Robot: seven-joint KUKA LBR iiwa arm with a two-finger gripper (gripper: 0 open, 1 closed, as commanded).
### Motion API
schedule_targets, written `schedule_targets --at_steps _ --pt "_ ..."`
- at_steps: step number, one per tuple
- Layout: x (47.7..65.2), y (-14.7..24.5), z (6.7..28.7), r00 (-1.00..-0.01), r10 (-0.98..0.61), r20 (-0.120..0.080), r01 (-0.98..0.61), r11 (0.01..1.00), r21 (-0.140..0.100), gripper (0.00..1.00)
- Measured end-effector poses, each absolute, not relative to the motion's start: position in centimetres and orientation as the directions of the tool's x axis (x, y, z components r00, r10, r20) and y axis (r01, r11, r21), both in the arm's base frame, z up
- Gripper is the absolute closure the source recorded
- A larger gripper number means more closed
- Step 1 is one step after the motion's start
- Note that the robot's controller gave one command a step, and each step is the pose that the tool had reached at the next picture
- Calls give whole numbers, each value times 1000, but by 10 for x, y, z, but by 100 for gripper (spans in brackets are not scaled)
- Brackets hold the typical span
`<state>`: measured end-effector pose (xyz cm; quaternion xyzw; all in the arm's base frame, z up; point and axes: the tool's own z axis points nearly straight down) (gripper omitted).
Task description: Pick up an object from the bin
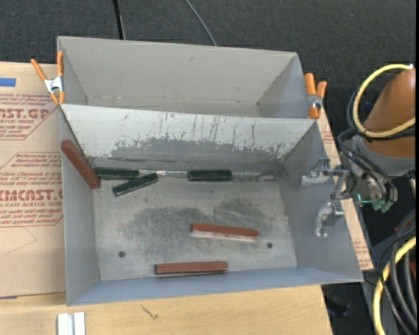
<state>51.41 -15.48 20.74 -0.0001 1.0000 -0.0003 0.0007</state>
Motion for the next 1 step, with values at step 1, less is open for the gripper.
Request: schedule_targets --at_steps 1 --pt "505 -128 153 -996 -86 -5 -86 996 -2 0"
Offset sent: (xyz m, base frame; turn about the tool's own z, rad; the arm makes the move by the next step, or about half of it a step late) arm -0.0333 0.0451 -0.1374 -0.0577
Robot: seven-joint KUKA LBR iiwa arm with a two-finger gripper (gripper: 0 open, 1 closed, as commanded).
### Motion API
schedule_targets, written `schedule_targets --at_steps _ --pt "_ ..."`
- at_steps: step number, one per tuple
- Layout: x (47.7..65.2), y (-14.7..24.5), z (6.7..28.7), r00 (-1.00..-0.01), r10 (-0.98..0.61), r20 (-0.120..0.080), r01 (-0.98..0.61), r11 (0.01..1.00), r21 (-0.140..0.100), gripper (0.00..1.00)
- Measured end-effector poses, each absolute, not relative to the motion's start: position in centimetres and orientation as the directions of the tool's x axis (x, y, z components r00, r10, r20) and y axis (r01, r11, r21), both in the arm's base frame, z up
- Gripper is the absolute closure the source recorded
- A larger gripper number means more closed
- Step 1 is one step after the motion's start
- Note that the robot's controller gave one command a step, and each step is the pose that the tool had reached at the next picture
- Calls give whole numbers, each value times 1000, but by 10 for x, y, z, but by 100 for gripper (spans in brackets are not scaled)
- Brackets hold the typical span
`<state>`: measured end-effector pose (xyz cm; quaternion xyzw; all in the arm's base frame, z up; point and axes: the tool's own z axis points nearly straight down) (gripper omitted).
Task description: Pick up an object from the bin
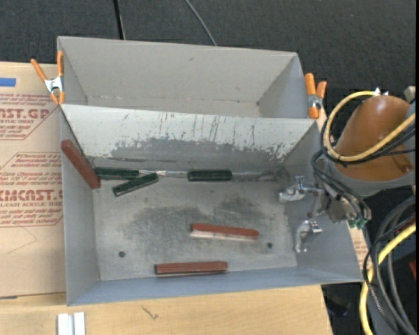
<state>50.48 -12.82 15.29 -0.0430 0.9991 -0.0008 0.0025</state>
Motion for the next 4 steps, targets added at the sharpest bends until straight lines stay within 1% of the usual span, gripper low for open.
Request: schedule_targets --at_steps 1,2,3,4 --pt "486 -112 78 -998 -64 -5 -64 998 0 0" --pt "488 -107 71 -999 -42 -13 -42 999 -2 0" --pt "517 -128 77 -994 -107 -4 -107 994 0 0" --pt "501 -54 75 -986 -165 -19 -165 986 -3 100"
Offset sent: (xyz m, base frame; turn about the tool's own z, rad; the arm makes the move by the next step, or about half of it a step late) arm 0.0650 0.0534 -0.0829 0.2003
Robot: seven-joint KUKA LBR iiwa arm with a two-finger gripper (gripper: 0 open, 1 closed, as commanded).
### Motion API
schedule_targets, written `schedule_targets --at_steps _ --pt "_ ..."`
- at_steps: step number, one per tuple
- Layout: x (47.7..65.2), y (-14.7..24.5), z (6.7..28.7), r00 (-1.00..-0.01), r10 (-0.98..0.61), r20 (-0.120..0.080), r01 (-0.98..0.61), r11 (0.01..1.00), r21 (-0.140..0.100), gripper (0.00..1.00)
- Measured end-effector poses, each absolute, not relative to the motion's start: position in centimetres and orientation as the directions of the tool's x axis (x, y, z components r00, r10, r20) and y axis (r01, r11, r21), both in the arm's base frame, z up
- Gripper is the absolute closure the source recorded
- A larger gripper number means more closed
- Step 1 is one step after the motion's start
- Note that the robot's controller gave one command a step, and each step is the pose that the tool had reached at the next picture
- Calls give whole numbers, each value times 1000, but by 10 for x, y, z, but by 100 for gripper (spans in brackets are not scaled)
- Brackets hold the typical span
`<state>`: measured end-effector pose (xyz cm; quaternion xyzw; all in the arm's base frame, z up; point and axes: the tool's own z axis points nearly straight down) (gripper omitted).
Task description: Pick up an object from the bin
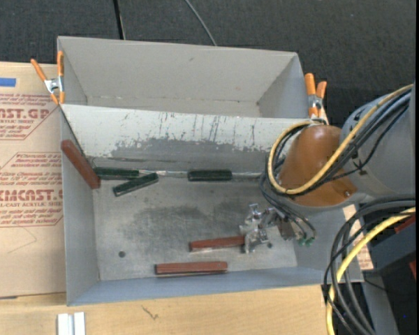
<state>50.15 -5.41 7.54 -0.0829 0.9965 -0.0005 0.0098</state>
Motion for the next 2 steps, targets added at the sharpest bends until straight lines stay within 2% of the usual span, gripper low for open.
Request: schedule_targets --at_steps 1,2 --pt "501 -54 75 -986 -166 -19 -166 986 -3 100" --pt "500 -60 243 -994 -106 -8 -106 994 -1 100"
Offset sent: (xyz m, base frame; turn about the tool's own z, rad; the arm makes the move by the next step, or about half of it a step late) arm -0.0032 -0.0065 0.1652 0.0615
